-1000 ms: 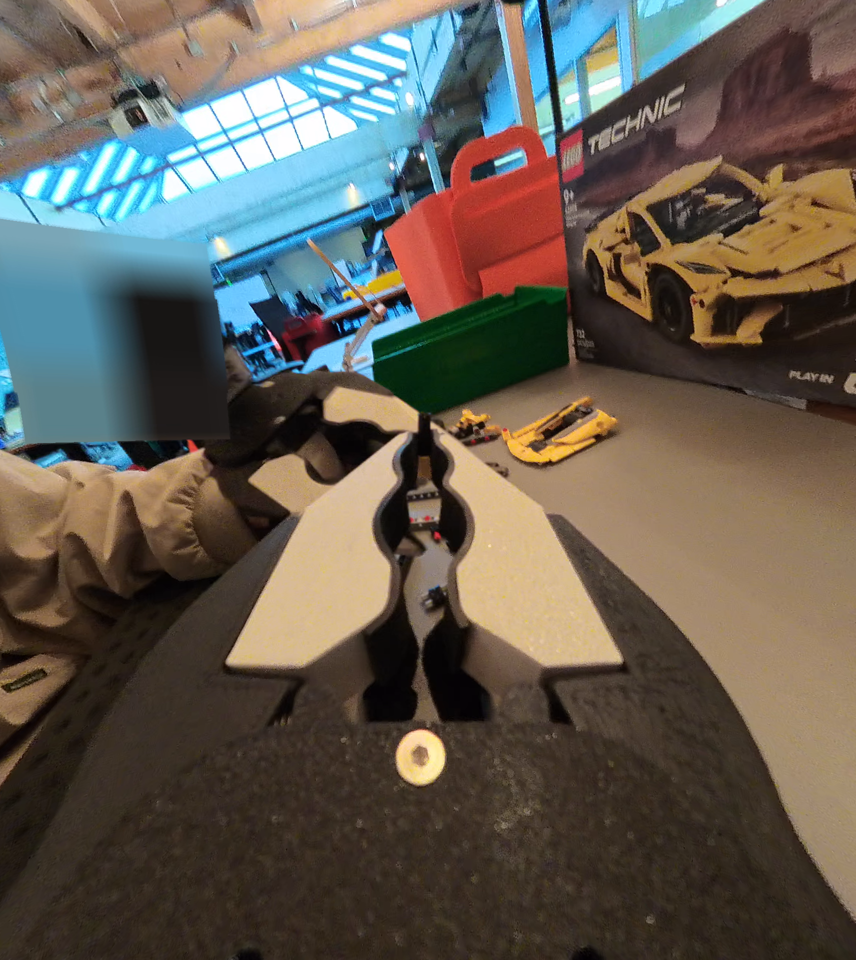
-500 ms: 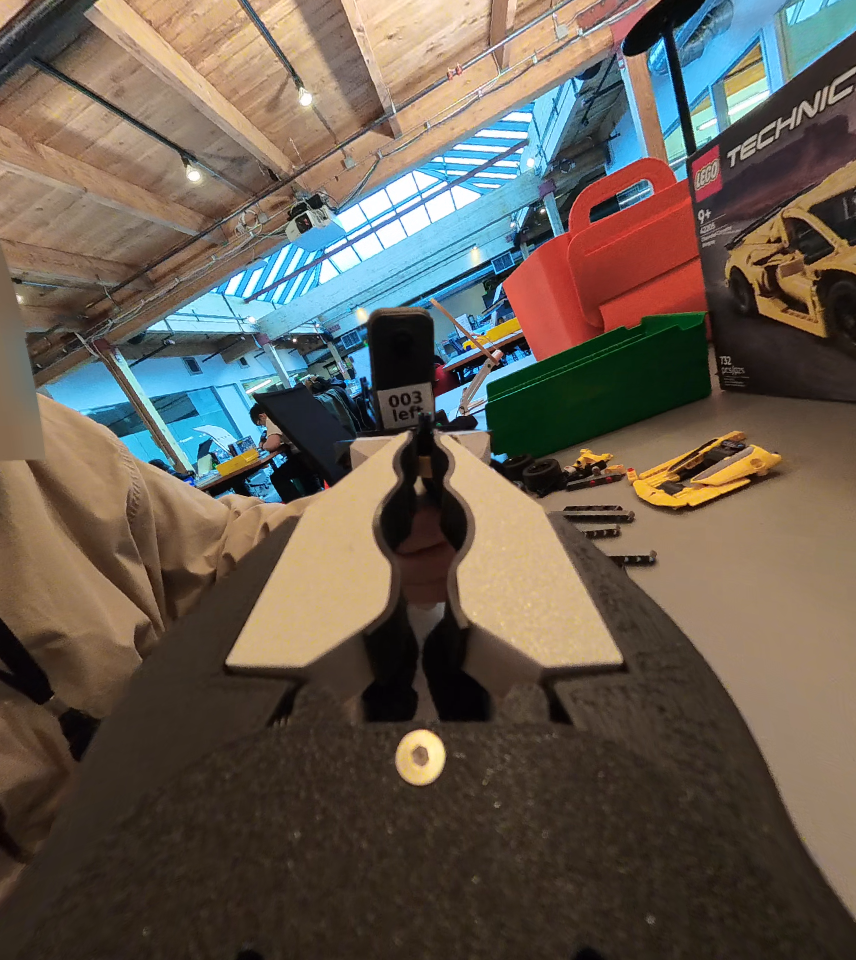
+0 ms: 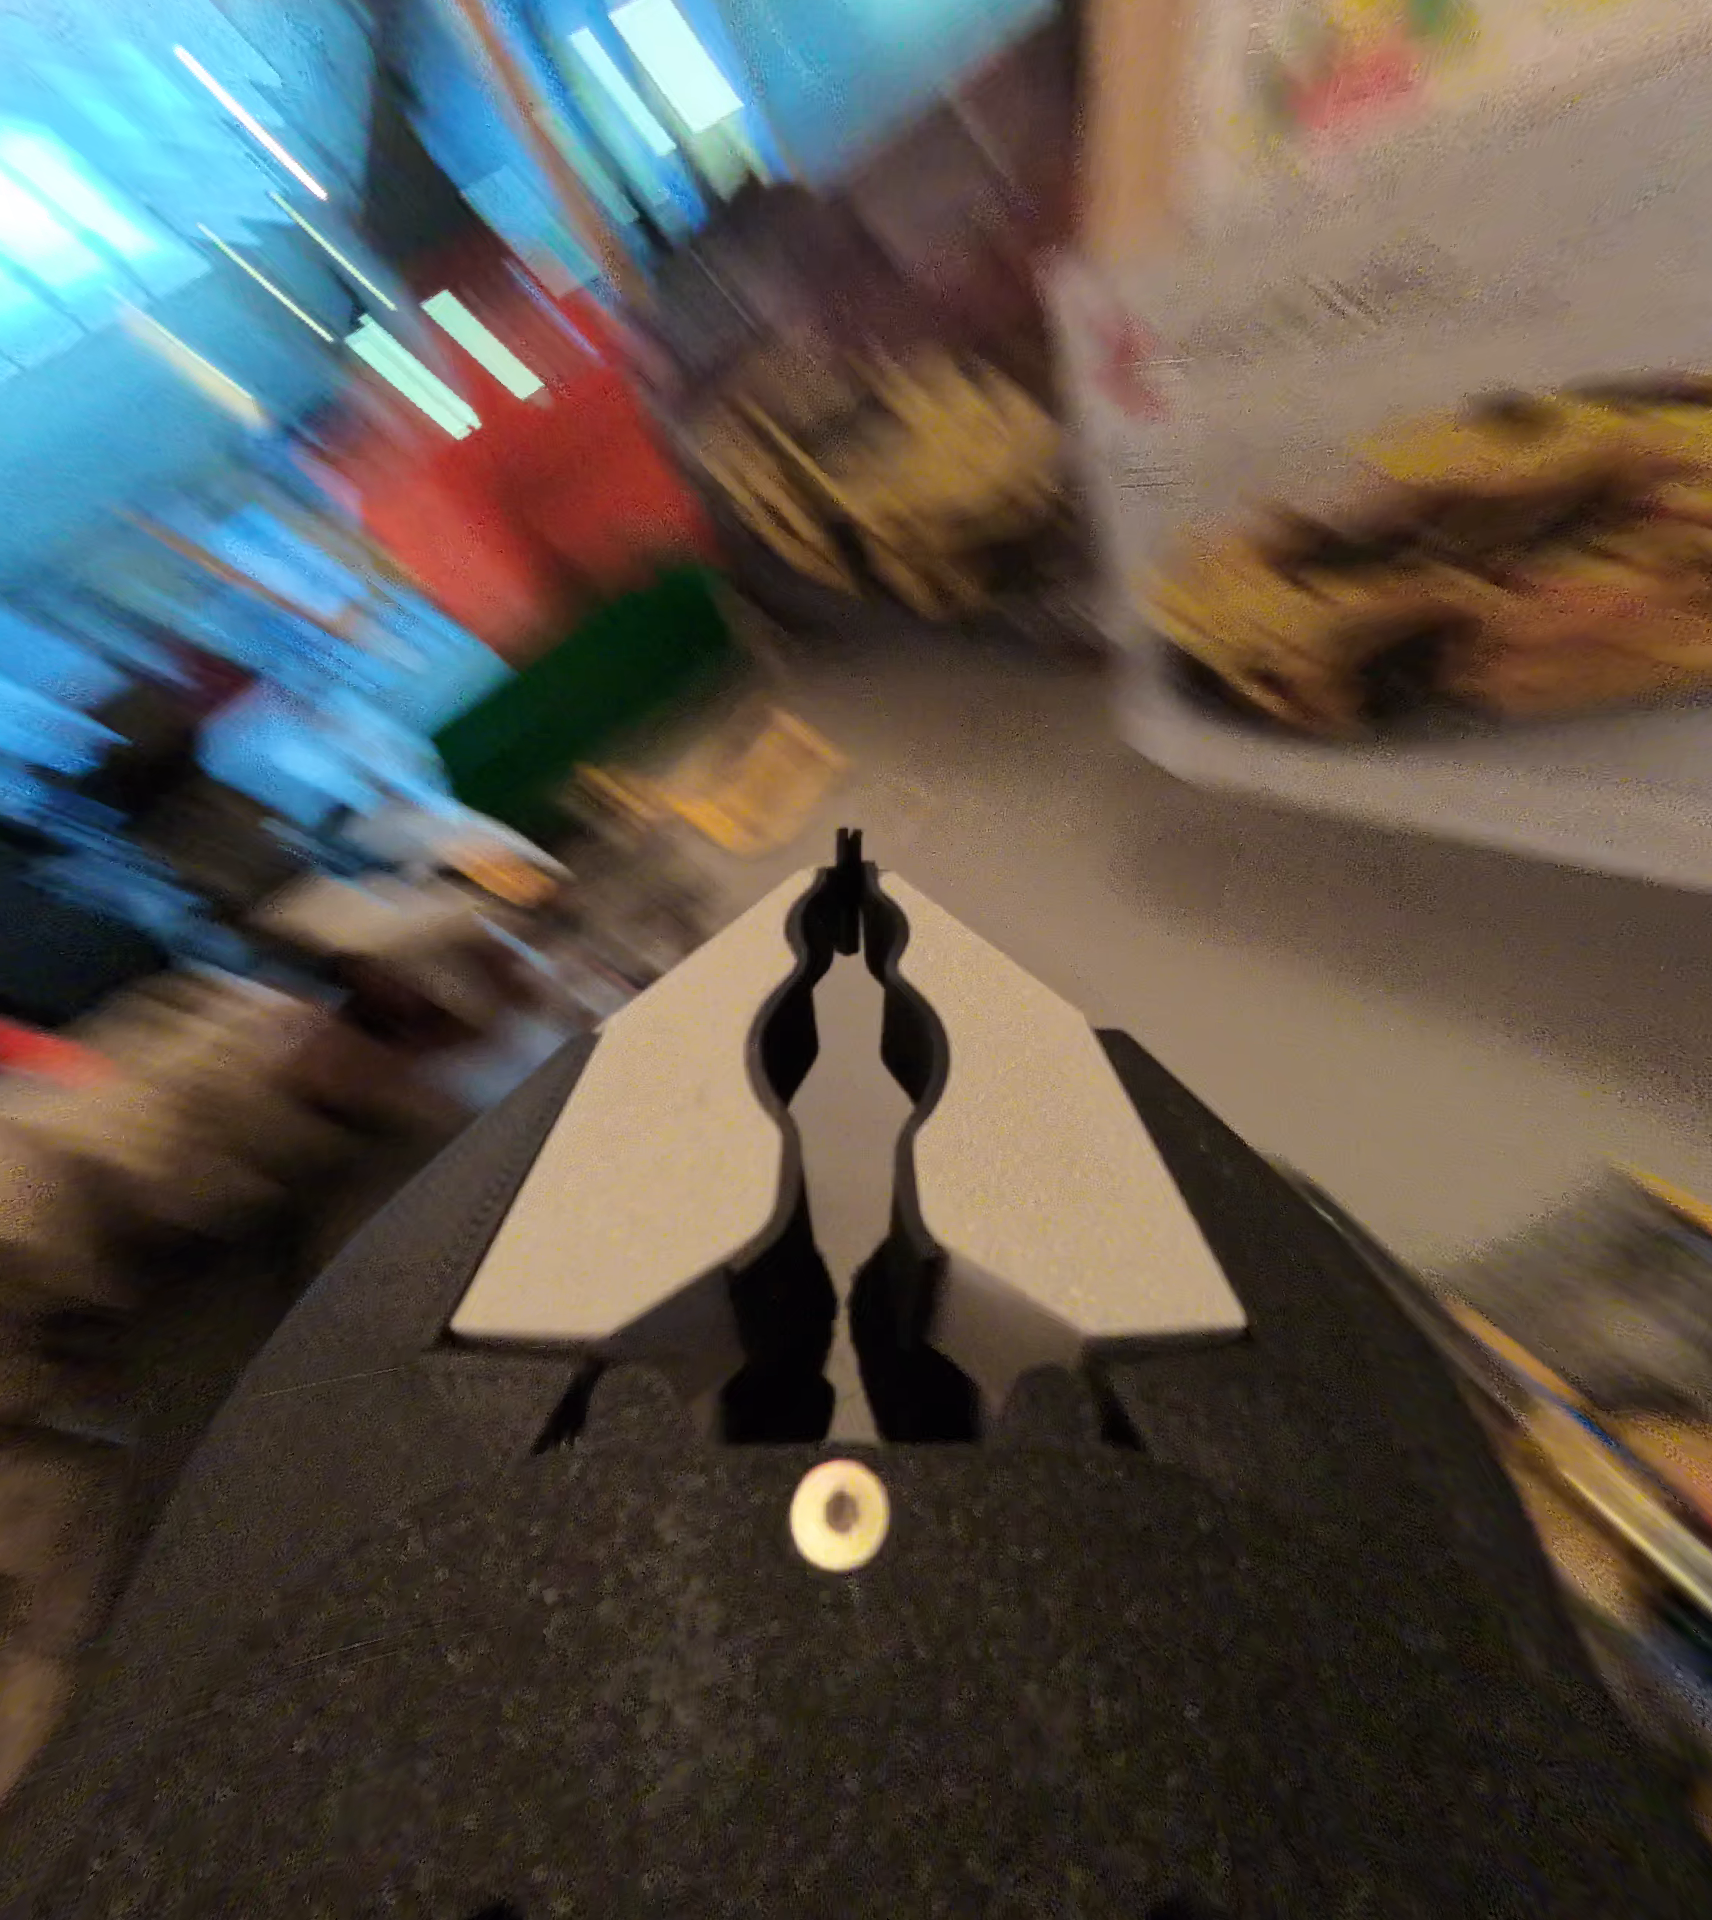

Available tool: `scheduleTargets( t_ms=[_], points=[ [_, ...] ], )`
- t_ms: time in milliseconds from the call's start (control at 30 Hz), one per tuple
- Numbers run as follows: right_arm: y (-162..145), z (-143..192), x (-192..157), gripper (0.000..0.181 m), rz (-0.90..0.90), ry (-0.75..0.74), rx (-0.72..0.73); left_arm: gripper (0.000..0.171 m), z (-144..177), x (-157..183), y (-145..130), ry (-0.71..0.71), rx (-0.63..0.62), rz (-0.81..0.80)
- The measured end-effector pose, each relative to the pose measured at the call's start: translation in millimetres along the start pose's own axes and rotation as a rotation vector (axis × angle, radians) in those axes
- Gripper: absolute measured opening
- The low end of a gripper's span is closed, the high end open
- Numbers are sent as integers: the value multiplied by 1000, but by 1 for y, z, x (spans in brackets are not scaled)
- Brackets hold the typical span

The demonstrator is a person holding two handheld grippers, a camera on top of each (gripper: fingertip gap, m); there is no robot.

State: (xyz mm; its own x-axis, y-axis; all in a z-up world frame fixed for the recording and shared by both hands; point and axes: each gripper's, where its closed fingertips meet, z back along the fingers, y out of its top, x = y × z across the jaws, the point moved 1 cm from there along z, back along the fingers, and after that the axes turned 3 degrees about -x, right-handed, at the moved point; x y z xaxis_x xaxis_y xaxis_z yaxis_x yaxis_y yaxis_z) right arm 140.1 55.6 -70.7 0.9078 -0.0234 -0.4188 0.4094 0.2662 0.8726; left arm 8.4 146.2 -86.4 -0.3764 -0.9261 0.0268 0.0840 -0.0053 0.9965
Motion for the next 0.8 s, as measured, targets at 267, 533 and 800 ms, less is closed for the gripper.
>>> scheduleTargets(
  t_ms=[267, 533, 800],
  points=[
    [-83, 96, 105, 23, 274, -709, -636, 16, -23, 31, -35, 73, -197, -495],
    [-62, -21, -51, 51, 237, -24, -94, 16, -25, 47, -42, 96, -190, -738],
    [-100, -71, -103, 29, 96, 182, -198, 16, -25, 50, -44, 132, -200, -831]
  ],
)
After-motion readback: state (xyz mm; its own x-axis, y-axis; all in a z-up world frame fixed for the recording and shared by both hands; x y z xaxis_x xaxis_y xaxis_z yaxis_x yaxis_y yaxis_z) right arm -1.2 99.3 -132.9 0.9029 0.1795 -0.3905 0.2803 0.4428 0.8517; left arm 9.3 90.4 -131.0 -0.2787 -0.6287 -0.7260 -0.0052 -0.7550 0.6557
